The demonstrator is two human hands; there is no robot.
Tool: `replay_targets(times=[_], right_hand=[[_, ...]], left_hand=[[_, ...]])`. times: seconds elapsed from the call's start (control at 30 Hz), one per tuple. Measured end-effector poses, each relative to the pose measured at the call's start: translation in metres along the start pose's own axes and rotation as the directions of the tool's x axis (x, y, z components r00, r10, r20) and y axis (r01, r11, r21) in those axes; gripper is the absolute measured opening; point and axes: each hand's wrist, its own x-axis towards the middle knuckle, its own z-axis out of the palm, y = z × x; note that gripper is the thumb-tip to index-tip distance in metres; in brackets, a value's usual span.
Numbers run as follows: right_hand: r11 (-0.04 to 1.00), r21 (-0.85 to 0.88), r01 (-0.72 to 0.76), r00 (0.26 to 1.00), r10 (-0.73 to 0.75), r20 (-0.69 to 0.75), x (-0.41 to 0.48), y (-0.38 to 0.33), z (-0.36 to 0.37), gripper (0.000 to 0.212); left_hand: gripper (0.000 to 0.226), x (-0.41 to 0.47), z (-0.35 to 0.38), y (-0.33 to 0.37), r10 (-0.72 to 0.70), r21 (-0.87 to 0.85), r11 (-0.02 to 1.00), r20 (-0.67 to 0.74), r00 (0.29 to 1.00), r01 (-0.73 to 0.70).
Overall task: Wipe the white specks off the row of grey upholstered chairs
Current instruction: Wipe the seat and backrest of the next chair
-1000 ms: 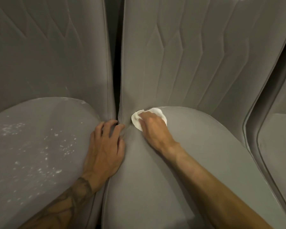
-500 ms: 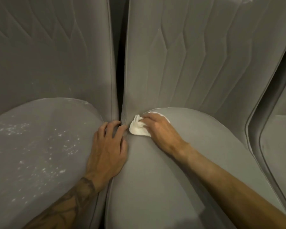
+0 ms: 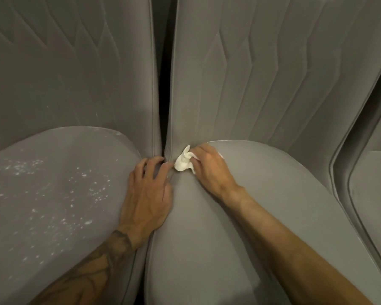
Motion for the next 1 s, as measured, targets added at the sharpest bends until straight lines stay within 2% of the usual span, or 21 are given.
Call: replay_targets(times=[0.13, 0.17, 0.23, 0.3, 0.37, 0.53, 0.63, 0.73, 0.83, 0.9, 0.93, 1.0], right_hand=[[0.976, 0.094, 0.199, 0.975, -0.206, 0.078, -0.041, -0.016, 0.003, 0.026], [0.976, 0.073, 0.207, 0.971, -0.214, 0.105, -0.042, -0.011, -0.002, 0.028], [0.99, -0.004, 0.14, 0.984, -0.138, 0.111, -0.031, 0.002, -0.011, 0.027], [1.0, -0.021, 0.012, 0.998, -0.011, 0.055, -0.015, 0.01, -0.014, 0.024], [0.999, -0.013, -0.045, 0.999, 0.045, 0.024, -0.014, -0.001, -0.006, 0.022], [0.983, 0.034, 0.183, 0.977, -0.185, 0.101, -0.045, -0.03, 0.01, 0.019], [0.992, -0.025, 0.124, 0.987, -0.12, 0.107, -0.018, -0.011, -0.005, 0.019], [0.999, -0.028, 0.021, 0.998, -0.02, 0.058, -0.011, -0.019, 0.002, 0.018], [0.985, 0.038, 0.167, 0.98, -0.17, 0.107, -0.048, -0.035, 0.01, 0.018], [0.949, 0.114, 0.294, 0.928, -0.312, 0.206, -0.063, -0.033, 0.001, 0.018], [0.943, 0.111, 0.312, 0.916, -0.33, 0.229, -0.058, -0.029, -0.003, 0.019], [0.971, 0.068, 0.23, 0.957, -0.238, 0.166, -0.036, -0.022, -0.007, 0.021]], left_hand=[[0.046, 0.0, 0.002, -0.004, 0.0, -0.042, 0.999, -0.007, 1.0, 0.0], [0.045, 0.0, 0.001, -0.004, 0.002, -0.04, 0.999, -0.002, 1.0, -0.002], [0.046, 0.0, -0.003, -0.004, 0.01, -0.053, 0.999, 0.02, 1.0, -0.008], [0.048, 0.0, -0.009, -0.005, 0.016, -0.089, 0.996, 0.051, 0.999, -0.011], [0.047, -0.001, -0.017, -0.01, 0.041, -0.116, 0.993, 0.09, 0.995, -0.031], [0.048, -0.004, -0.033, -0.033, 0.163, -0.111, 0.983, 0.179, 0.97, -0.145], [0.041, -0.005, -0.034, -0.042, 0.224, -0.067, 0.974, 0.171, 0.959, -0.216], [0.046, -0.005, -0.031, -0.048, 0.254, -0.094, 0.966, 0.148, 0.956, -0.242], [0.044, -0.002, -0.027, -0.05, 0.258, -0.116, 0.963, 0.125, 0.958, -0.245], [0.044, 0.001, -0.027, -0.048, 0.248, -0.118, 0.965, 0.139, 0.959, -0.232], [0.045, 0.002, -0.027, -0.048, 0.248, -0.119, 0.965, 0.144, 0.958, -0.232], [0.043, 0.003, -0.027, -0.047, 0.25, -0.127, 0.964, 0.134, 0.959, -0.234]])
